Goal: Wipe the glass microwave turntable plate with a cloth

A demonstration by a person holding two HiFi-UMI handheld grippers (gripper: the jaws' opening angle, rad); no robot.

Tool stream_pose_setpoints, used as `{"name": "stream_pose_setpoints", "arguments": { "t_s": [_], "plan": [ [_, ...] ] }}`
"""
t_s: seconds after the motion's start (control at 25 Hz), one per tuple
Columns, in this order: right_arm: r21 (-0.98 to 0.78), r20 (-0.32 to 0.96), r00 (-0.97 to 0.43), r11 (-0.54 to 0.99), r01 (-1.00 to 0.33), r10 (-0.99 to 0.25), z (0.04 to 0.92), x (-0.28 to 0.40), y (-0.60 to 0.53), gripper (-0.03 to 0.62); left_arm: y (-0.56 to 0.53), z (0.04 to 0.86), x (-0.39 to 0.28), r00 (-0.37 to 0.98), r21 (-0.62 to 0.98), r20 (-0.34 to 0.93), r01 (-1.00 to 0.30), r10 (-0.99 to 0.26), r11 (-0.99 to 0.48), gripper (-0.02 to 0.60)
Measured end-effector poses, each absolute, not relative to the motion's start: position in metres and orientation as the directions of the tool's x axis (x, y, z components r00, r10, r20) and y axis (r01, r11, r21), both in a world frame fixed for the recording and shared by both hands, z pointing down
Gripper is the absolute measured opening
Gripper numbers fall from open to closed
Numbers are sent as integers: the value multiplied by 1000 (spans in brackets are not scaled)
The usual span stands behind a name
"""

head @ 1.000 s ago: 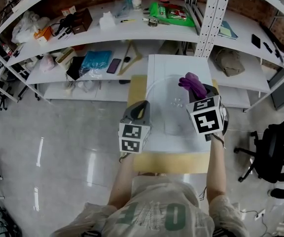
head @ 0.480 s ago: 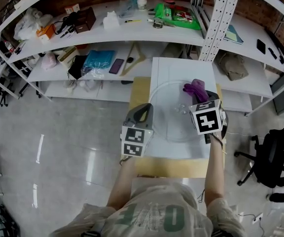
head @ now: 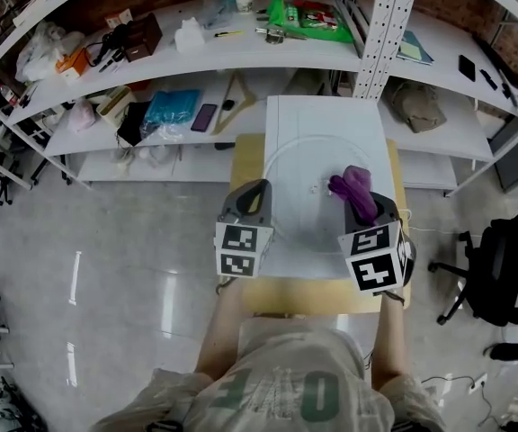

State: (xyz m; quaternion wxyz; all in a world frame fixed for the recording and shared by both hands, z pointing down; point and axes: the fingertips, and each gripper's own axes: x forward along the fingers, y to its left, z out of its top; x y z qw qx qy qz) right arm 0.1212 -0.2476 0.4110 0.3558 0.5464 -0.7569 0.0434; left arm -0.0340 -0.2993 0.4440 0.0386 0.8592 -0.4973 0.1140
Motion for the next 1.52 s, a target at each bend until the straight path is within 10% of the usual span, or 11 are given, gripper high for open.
{"name": "stream_pose_setpoints", "arguments": {
  "t_s": [0.72,1.52],
  "plan": [
    [295,597,-202,447,-845,-776,413,109,-157,54,-299,445,-33,467,-65,234,-867,-852,-493,2],
    [421,533,-49,315,-851,-845,393,150,-304,54,-295,447,-33,473,-54,228,-867,-851,-496,2]
  ]
}}
